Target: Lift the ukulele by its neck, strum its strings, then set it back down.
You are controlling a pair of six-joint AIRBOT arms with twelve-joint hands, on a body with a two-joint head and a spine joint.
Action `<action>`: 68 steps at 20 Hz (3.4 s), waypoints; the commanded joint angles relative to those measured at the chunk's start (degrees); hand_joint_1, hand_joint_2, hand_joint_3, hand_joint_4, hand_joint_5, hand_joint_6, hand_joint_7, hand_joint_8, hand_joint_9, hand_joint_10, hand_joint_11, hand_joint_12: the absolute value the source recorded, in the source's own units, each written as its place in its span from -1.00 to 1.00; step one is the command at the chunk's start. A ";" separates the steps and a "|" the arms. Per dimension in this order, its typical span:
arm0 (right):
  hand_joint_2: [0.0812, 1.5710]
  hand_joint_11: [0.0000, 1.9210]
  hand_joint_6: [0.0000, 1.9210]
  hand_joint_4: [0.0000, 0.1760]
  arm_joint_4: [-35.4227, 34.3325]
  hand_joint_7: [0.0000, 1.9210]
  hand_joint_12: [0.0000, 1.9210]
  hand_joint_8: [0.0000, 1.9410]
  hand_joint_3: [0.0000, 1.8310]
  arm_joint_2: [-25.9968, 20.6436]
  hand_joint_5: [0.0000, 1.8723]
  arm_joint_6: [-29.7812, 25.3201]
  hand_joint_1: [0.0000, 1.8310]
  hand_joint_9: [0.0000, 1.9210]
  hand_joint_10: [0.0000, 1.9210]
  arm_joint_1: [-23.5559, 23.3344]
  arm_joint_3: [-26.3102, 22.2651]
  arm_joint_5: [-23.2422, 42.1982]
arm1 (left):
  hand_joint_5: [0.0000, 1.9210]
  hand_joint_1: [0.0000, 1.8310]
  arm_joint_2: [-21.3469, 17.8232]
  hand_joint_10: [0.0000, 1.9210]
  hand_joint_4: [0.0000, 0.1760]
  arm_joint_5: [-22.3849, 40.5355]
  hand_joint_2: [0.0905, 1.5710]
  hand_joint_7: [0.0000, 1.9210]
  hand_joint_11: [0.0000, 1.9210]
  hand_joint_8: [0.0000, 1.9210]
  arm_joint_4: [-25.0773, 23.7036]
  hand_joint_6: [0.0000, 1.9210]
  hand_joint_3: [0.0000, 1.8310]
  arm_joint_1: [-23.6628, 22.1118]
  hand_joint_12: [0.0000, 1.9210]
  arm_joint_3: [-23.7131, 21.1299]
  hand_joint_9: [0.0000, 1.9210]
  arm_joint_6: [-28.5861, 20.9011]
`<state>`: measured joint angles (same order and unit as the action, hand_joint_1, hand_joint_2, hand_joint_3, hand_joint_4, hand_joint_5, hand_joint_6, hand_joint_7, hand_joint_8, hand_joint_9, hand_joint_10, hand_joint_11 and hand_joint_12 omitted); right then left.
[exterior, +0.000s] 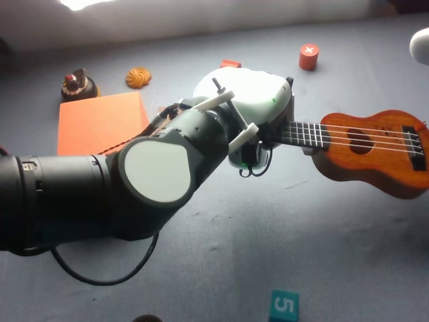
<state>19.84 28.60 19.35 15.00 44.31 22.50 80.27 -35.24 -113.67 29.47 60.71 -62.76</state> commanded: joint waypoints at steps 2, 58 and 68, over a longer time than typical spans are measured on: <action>0.66 -1.00 -0.97 -1.00 -1.02 -0.60 0.19 -1.00 -1.00 -0.27 -0.63 -0.27 -0.66 -0.70 -0.82 -0.47 0.05 6.86 | 0.41 0.59 0.63 1.00 0.99 -2.92 0.61 0.57 0.67 1.00 -4.49 1.00 -1.00 0.67 1.00 0.66 0.65 -0.56; 0.65 -1.00 -0.97 -1.00 0.27 -0.58 0.23 -1.00 -1.00 -0.22 -0.61 -0.26 -0.64 -0.68 -0.82 -0.06 0.02 8.18 | -0.65 -0.25 6.77 0.20 -1.00 -14.43 0.46 -0.53 -0.65 -0.34 -6.71 -0.20 -1.00 8.90 0.44 1.60 -0.55 -3.95; 0.64 -1.00 -0.97 -1.00 0.34 -0.58 0.23 -0.99 -1.00 -0.22 -0.60 -0.19 -0.63 -0.68 -0.81 -0.02 0.02 8.19 | -0.82 -0.49 4.21 -0.86 0.09 -10.95 0.38 -0.78 -1.00 -1.00 -5.53 -1.00 -1.00 7.56 0.23 0.81 -0.66 -1.03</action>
<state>21.63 28.71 19.35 15.44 44.27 24.16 84.47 -43.33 -115.66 37.82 61.56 -64.10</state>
